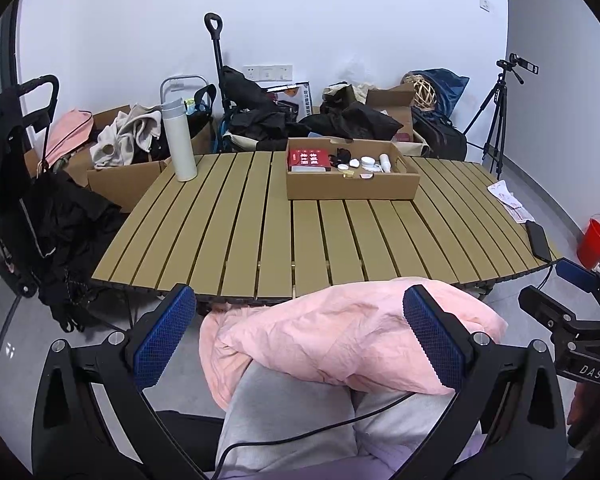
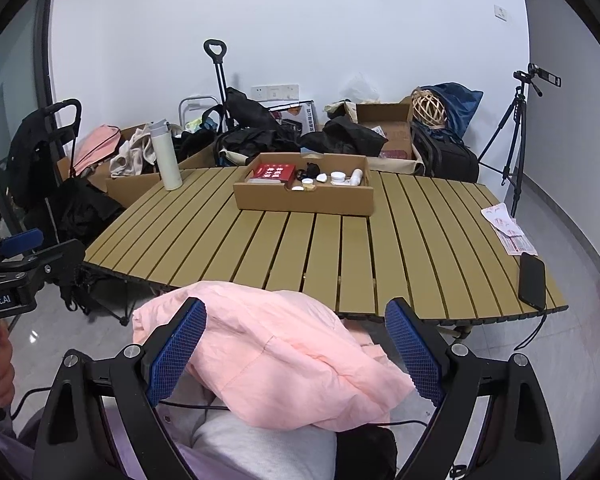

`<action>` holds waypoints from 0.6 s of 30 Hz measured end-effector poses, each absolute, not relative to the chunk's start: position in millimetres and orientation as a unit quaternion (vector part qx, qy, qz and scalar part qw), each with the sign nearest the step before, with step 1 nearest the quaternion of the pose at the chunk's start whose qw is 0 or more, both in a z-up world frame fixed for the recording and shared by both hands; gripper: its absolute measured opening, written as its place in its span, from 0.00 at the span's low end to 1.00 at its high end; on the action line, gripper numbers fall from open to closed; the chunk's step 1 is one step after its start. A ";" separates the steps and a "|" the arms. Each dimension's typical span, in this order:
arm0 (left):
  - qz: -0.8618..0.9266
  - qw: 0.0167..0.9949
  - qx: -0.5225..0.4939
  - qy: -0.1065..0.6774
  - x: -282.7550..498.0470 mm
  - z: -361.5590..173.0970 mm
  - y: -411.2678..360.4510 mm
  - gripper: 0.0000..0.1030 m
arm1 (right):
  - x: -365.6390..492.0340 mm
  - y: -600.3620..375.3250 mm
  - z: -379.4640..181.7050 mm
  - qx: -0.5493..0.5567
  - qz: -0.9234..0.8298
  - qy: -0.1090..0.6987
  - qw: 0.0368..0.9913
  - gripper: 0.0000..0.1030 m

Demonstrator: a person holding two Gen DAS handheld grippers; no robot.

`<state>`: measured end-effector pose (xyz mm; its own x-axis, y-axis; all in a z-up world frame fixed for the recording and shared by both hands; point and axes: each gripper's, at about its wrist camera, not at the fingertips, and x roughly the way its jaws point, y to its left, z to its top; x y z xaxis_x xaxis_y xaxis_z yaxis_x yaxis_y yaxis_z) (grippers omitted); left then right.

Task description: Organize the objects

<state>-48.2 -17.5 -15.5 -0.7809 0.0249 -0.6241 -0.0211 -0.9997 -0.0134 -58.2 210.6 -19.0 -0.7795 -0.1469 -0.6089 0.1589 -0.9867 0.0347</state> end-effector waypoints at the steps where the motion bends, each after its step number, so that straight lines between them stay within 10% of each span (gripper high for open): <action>1: 0.944 0.012 -0.331 -0.003 -48.2 -15.4 -17.9 1.00 | -58.2 210.2 -18.9 0.322 -0.943 0.010 0.081 0.91; 18: 0.942 0.012 -0.336 -0.004 -49.9 -17.3 -20.2 1.00 | -58.8 210.1 -19.7 0.324 -0.943 0.009 0.080 0.91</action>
